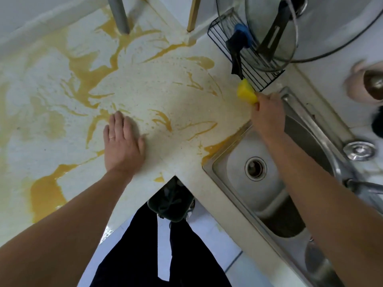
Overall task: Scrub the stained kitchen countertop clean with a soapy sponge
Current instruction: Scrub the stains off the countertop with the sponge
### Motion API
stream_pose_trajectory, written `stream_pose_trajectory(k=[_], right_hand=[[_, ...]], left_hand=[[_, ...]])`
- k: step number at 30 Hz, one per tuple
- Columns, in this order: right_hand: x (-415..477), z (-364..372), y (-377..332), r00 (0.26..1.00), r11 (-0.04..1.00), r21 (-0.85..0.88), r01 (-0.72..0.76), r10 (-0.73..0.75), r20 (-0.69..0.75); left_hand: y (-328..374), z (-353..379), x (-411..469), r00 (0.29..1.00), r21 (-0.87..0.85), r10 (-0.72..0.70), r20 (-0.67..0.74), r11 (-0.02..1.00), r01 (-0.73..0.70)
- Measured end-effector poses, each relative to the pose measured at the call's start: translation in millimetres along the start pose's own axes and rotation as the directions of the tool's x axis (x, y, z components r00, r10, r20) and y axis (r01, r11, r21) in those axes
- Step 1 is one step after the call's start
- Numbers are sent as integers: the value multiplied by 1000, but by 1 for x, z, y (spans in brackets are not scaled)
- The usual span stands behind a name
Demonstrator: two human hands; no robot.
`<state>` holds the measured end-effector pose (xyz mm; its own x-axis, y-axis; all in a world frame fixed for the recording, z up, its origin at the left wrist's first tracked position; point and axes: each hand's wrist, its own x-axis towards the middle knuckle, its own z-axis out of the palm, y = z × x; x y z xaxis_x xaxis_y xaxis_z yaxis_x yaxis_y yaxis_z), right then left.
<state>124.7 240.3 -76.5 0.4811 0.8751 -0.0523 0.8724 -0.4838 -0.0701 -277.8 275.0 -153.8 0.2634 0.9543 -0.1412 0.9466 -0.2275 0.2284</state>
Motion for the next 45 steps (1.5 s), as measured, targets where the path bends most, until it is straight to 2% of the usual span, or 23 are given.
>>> stream_pose_trajectory(k=[3, 5, 10, 22, 26, 28, 31, 32, 35, 38, 41, 43, 45], right_hand=[[12, 19, -3, 998, 997, -76, 22, -17, 57], [12, 33, -11, 995, 997, -72, -4, 12, 102], [1, 48, -19, 991, 996, -37, -80, 84, 104], [-115, 48, -95, 981, 999, -32, 34, -27, 192], [-159, 53, -128, 979, 997, 72, 30, -44, 201], [-180, 53, -143, 970, 991, 111, 75, -98, 224], [-200, 42, -156, 917, 969, 216, 117, -189, 350], [-199, 35, -154, 912, 957, 266, 119, -211, 351], [-160, 8, -131, 967, 942, 321, 100, -168, 191], [-83, -1, -84, 1000, 962, 274, -20, 19, 7], [-32, 16, -52, 986, 982, 100, -159, 152, 70], [-42, 34, -65, 981, 989, 21, -147, 143, 135], [-81, 53, -95, 988, 999, 6, -47, 46, 145]], left_hand=[[0, -4, 0, 1000, -65, -16, -25, 998, 14], [1, -3, 0, 999, -85, -21, -33, 996, 18], [-1, 0, 0, 997, -101, -33, -64, 995, 26], [-1, 0, 0, 997, -87, -34, -70, 996, 28], [0, -2, 0, 997, -78, -36, -69, 996, 31], [0, -2, -1, 997, -81, -37, -72, 996, 31], [2, -4, -2, 997, -82, -37, -74, 996, 31], [2, -5, -2, 997, -82, -34, -71, 996, 28], [5, -7, -2, 997, -82, -38, -72, 996, 32], [4, -6, -2, 997, -70, -41, -71, 997, 36], [4, -7, -2, 997, -59, -36, -69, 998, 32], [3, -7, -2, 997, -55, -36, -67, 998, 33], [3, -7, -3, 997, -54, -40, -71, 998, 36]])
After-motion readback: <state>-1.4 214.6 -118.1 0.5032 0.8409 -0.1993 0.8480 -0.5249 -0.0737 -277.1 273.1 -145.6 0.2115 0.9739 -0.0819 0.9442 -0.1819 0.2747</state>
